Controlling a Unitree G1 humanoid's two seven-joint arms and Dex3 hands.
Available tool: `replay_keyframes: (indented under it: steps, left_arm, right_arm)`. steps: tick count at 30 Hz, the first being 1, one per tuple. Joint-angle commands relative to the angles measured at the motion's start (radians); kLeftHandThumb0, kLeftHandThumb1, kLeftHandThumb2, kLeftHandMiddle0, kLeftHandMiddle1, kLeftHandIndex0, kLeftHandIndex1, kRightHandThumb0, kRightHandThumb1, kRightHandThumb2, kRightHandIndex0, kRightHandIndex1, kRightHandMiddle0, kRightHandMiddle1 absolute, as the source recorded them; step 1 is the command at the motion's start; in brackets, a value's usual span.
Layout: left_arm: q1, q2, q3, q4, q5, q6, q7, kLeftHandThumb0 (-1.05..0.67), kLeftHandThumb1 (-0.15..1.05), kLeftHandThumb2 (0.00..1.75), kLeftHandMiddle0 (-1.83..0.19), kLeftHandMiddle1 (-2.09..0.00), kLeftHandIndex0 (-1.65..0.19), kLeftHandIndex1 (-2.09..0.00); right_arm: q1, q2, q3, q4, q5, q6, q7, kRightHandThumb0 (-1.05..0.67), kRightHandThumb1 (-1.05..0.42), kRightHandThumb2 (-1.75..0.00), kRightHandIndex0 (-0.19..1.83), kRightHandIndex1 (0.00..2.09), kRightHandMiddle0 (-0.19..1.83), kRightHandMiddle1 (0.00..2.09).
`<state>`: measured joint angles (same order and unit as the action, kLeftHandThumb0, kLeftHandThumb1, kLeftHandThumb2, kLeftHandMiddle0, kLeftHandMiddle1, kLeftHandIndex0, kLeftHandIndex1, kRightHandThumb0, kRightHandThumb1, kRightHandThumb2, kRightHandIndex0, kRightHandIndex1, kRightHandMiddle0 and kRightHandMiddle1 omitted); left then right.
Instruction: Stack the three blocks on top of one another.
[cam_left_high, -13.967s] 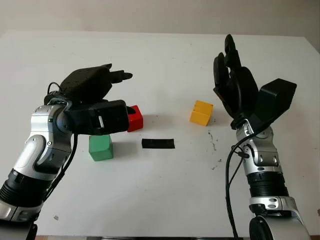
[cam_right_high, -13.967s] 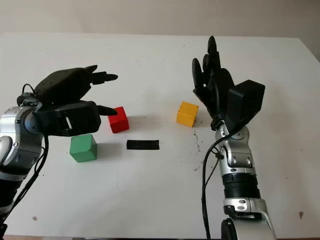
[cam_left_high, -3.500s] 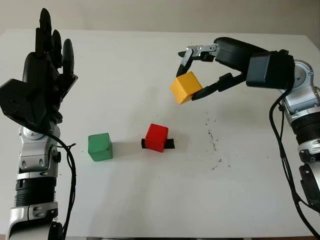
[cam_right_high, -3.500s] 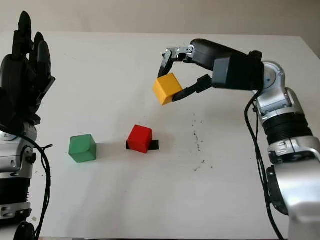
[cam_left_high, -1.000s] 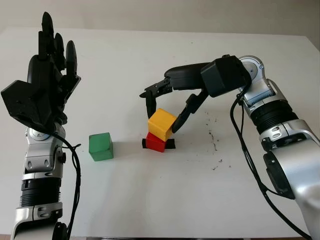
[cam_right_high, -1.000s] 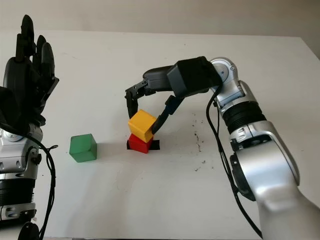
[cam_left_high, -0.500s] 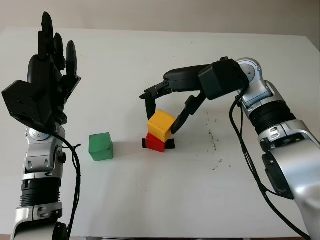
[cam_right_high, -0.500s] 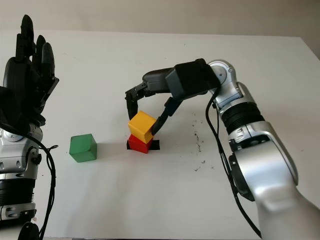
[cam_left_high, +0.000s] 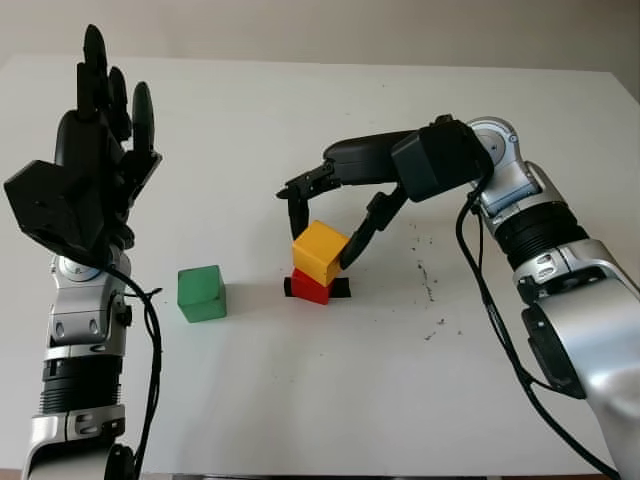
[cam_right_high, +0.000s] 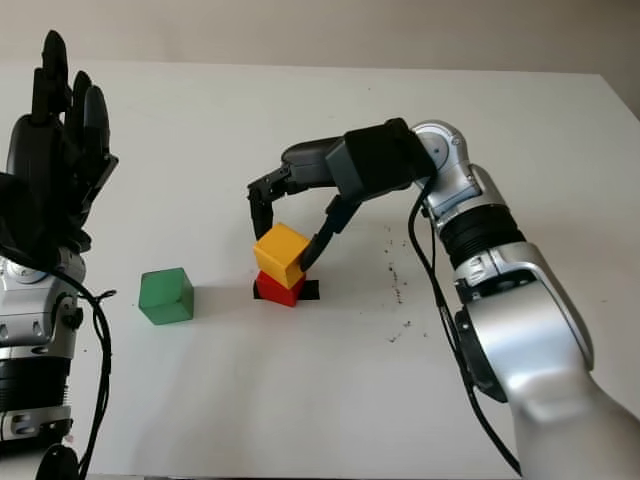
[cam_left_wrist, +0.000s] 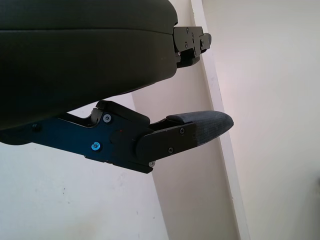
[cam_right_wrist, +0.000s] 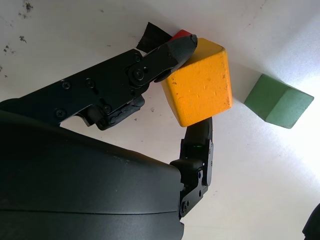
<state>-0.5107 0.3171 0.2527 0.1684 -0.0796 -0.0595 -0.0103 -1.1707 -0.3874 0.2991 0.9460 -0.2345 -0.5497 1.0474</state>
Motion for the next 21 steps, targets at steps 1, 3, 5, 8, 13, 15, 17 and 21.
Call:
replay_keyframes:
  steps: [1,3,5,8,13,15,17,21]
  left_arm:
    - [0.01,0.001,0.001,-0.026,0.004,0.004,0.004,-0.62,1.05,0.63,0.06,-0.05,0.12,-0.05]
    - [0.011,0.0,0.001,-0.027,0.002,0.001,0.002,-0.61,1.05,0.63,0.06,-0.05,0.12,-0.06]
    - [0.011,0.0,0.002,-0.028,-0.001,0.001,-0.001,-0.62,1.05,0.63,0.06,-0.06,0.11,-0.06]
    - [0.014,-0.002,0.002,-0.033,0.0,0.007,0.003,-0.61,1.05,0.63,0.05,-0.06,0.11,-0.06]
    - [0.013,-0.005,0.003,-0.038,-0.005,0.017,0.004,-0.62,1.05,0.63,0.05,-0.06,0.1,-0.06]
    - [0.015,-0.004,0.002,-0.04,-0.005,0.017,0.002,-0.62,1.05,0.63,0.05,-0.06,0.1,-0.06]
    - [0.015,-0.003,0.001,-0.041,-0.003,0.019,0.005,-0.62,1.05,0.63,0.04,-0.06,0.1,-0.07]
    - [0.014,-0.001,0.002,-0.035,-0.002,0.013,0.002,-0.63,1.05,0.62,0.04,-0.06,0.09,-0.07]
  right_arm:
    - [-0.021,0.001,0.004,-0.001,0.0,-0.004,0.0,-0.46,-0.94,-0.05,0.19,0.06,0.44,1.46]
    - [-0.02,-0.001,0.006,-0.001,-0.006,-0.01,-0.008,-0.48,-0.94,-0.05,0.19,0.06,0.45,1.46]
    - [-0.018,-0.003,0.007,-0.004,-0.013,-0.005,-0.02,-0.49,-0.94,-0.05,0.19,0.06,0.45,1.47]
    - [-0.014,-0.006,0.004,-0.008,-0.016,0.011,-0.032,-0.48,-0.92,-0.05,0.18,0.05,0.39,1.41]
    - [-0.012,-0.013,0.002,-0.021,-0.02,0.024,-0.033,-0.44,-0.9,-0.05,0.12,0.03,0.24,1.21]
    - [-0.011,-0.015,-0.001,-0.028,-0.019,0.03,-0.033,-0.43,-0.9,-0.05,0.1,0.03,0.22,1.17]
    - [-0.011,-0.018,-0.004,-0.034,-0.016,0.042,-0.031,-0.41,-0.91,-0.06,0.07,0.02,0.19,1.13]
    - [-0.015,-0.026,-0.004,-0.046,-0.014,0.059,-0.022,-0.43,-0.9,-0.05,0.02,0.01,0.11,1.06]
